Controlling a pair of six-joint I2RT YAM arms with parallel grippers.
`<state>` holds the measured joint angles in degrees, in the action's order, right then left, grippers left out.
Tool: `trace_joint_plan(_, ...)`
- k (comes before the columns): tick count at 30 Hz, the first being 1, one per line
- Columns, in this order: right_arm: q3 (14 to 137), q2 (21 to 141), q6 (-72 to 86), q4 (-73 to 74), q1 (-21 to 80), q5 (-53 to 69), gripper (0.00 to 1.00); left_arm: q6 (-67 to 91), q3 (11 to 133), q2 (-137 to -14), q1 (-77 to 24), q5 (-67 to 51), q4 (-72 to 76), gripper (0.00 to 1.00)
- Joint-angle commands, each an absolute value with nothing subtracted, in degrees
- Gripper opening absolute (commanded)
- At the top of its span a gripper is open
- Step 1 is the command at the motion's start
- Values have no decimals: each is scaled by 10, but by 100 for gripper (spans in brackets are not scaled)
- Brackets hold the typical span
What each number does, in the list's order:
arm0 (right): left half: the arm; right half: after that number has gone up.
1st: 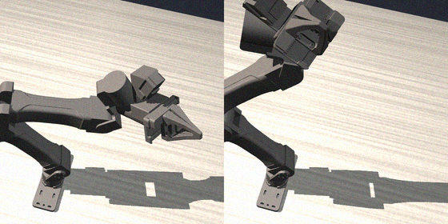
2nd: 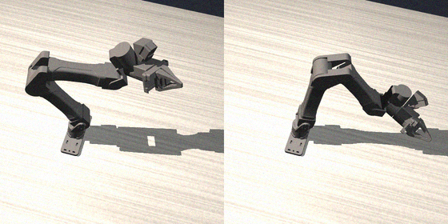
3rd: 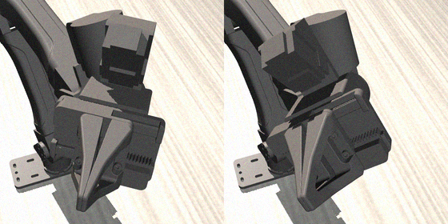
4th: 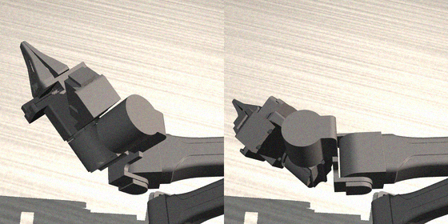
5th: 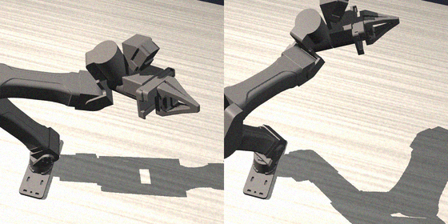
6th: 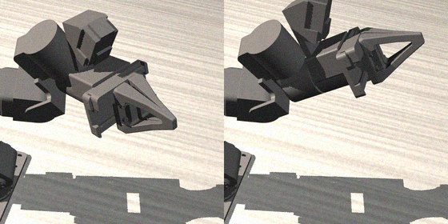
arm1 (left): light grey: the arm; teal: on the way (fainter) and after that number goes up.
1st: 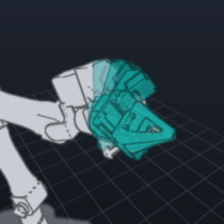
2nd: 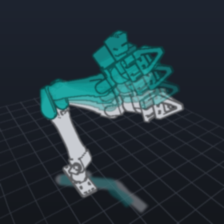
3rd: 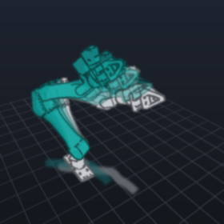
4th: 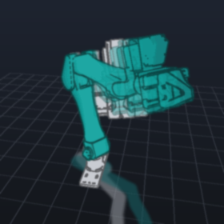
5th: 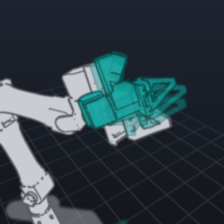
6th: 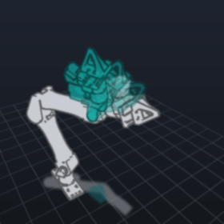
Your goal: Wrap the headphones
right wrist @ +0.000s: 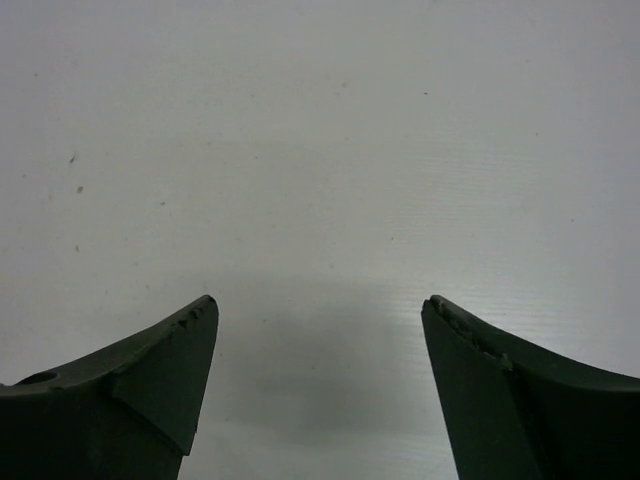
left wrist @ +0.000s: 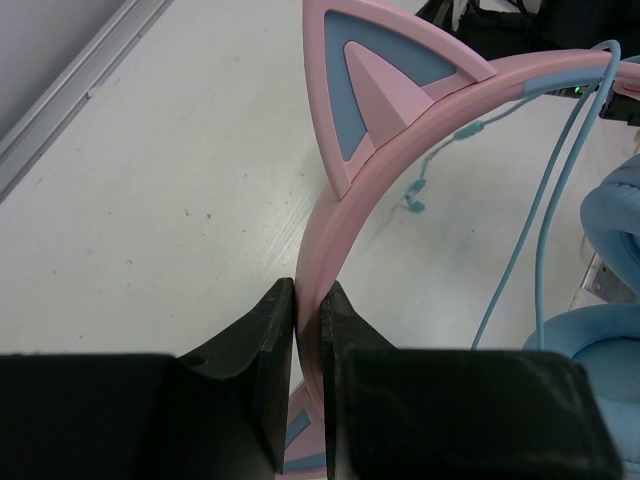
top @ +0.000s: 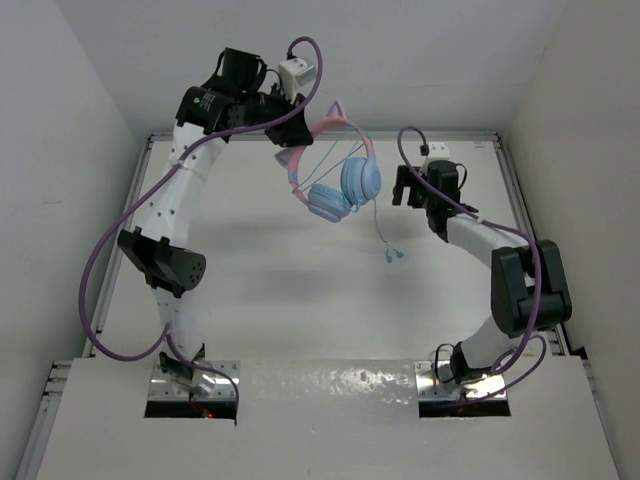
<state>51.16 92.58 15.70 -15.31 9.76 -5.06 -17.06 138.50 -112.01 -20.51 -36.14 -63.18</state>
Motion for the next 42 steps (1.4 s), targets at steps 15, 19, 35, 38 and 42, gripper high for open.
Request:
trace_joint_plan(15, 178, 716, 38, -508, 94, 203, 82, -137, 1411, -1100, -201, -371, -580, 0)
trace_joint_plan(19, 194, 688, -62, -373, 121, 223, 82, -134, 1412, -1102, -200, -372, -577, 0)
trace_joint_plan(35, 293, 921, -14, -537, 188, 97, 34, -124, 1409, -1091, -200, -397, -572, 0)
trace_joint_plan(38, 324, 938, -9, -499, 192, 93, 0, -120, 1404, -1091, -198, -408, -570, 0)
trace_joint_plan(42, 326, 926, -22, -456, 244, 63, 0, -87, 1384, -1090, -179, -431, -542, 0)
